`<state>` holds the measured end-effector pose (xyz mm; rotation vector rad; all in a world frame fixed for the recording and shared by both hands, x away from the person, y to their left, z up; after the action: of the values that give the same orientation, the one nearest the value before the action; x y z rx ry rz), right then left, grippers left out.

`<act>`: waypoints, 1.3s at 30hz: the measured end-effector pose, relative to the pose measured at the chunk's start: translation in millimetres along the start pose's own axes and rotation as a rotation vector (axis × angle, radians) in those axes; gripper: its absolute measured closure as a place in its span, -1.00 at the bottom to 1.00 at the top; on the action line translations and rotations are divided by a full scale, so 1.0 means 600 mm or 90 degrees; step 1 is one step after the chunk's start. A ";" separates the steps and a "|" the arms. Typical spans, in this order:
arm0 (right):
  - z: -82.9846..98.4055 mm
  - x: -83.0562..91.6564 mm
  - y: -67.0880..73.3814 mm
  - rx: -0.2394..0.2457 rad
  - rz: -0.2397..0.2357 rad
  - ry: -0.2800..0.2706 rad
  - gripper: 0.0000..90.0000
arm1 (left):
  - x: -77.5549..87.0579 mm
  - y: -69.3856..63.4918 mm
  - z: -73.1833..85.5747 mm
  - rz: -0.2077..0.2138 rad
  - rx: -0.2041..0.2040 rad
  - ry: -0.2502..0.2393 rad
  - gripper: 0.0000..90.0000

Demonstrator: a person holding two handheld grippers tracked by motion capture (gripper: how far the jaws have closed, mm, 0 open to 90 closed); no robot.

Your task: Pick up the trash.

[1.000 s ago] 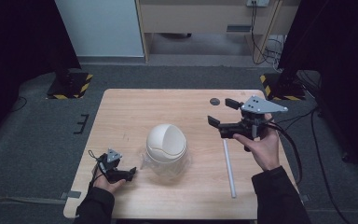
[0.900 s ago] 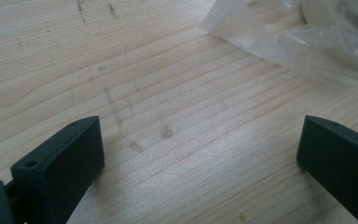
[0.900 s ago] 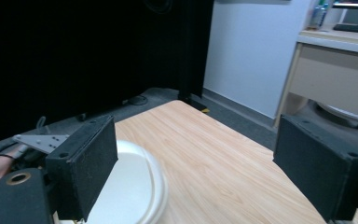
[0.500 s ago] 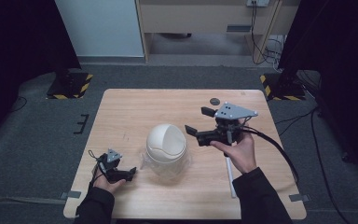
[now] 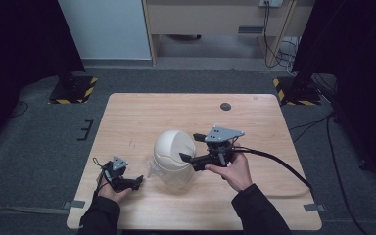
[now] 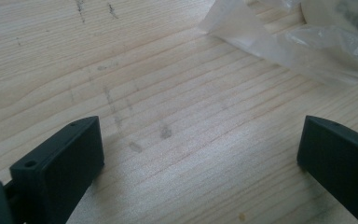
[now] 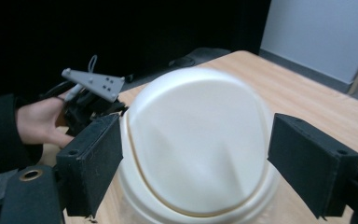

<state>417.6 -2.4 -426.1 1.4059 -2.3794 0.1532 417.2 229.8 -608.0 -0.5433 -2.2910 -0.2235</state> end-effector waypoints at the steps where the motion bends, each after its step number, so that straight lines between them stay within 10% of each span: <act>1: 0.003 -0.005 0.004 0.001 -0.003 0.005 -0.60 | 0.000 0.000 0.000 0.000 0.000 0.000 -1.00; 23: 0.077 -0.077 0.033 0.001 -0.042 0.092 -0.55 | 0.000 0.000 0.000 0.000 0.000 0.000 -1.00; 35: 0.017 0.015 -0.018 -0.008 0.017 0.011 -0.55 | 0.000 0.000 0.000 0.000 0.000 0.000 -1.00; 39: 0.012 0.065 -0.071 -0.027 0.076 -0.009 -0.58 | 0.000 0.000 0.000 0.000 0.000 0.001 -1.00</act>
<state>435.6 -57.7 -422.6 1.2501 -2.4643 0.1233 416.9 229.8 -608.1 -0.5425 -2.2896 -0.2249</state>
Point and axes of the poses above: each handheld gripper's, and its own axes: x roughly backward along the jaws, z roughly out of its underside, y roughly to its left, the point moved 10 cm from there along -x, roughly forward along the jaws
